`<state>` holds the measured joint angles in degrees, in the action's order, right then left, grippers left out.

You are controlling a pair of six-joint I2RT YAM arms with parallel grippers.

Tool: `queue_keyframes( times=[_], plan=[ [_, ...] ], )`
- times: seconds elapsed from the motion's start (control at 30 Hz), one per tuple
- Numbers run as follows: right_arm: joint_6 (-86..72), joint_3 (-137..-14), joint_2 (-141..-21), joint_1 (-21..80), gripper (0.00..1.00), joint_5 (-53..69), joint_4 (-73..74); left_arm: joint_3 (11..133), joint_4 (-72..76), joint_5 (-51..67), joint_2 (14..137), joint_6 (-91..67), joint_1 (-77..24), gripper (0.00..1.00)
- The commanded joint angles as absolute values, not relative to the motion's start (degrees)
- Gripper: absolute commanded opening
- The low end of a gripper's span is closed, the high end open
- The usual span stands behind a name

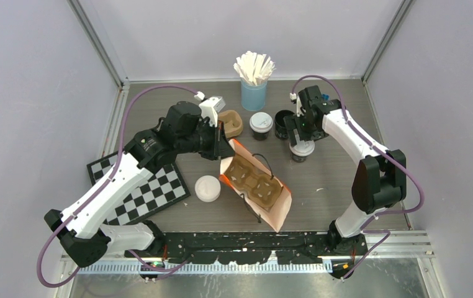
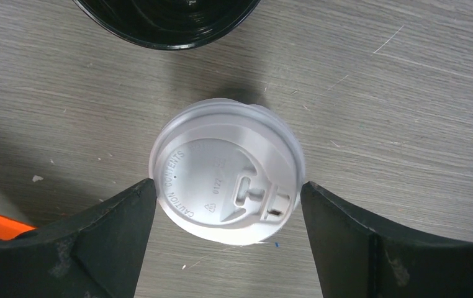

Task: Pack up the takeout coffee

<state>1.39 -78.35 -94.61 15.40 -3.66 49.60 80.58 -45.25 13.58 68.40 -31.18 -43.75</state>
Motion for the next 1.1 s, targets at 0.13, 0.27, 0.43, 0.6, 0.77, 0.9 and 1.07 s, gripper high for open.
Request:
queue_keyframes(
  times=[0.13, 0.27, 0.43, 0.6, 0.77, 0.9, 1.07],
  plan=[
    [1.41, -73.03, -88.32, 15.69, 0.94, -4.27, 41.57, 82.09, -44.34, 14.94, 67.21, -31.90, -43.59, 0.01],
    [2.04, -71.59, -86.05, 15.71, 0.94, -3.88, 39.61, 82.21, -44.38, 15.20, 67.50, -31.87, -43.59, 0.01],
    [2.93, -67.06, -81.84, 15.67, 0.94, -5.04, 35.03, 82.18, -44.30, 15.38, 67.59, -31.86, -43.59, 0.01],
    [2.77, -61.26, -78.32, 15.64, 0.94, -4.05, 28.94, 82.14, -44.38, 15.88, 67.76, -31.74, -43.59, 0.01],
    [2.61, -55.15, -75.50, 15.63, 0.94, -2.71, 21.93, 82.39, -44.45, 15.97, 67.81, -31.65, -43.59, 0.01],
    [3.11, -53.47, -74.20, 15.56, 0.95, -3.16, 19.84, 82.72, -44.86, 16.21, 67.83, -31.61, -43.64, 0.01],
    [3.93, -52.63, -72.87, 15.61, 0.95, -4.78, 19.14, 82.31, -45.52, 15.85, 67.04, -31.70, -43.62, 0.01]
  ],
)
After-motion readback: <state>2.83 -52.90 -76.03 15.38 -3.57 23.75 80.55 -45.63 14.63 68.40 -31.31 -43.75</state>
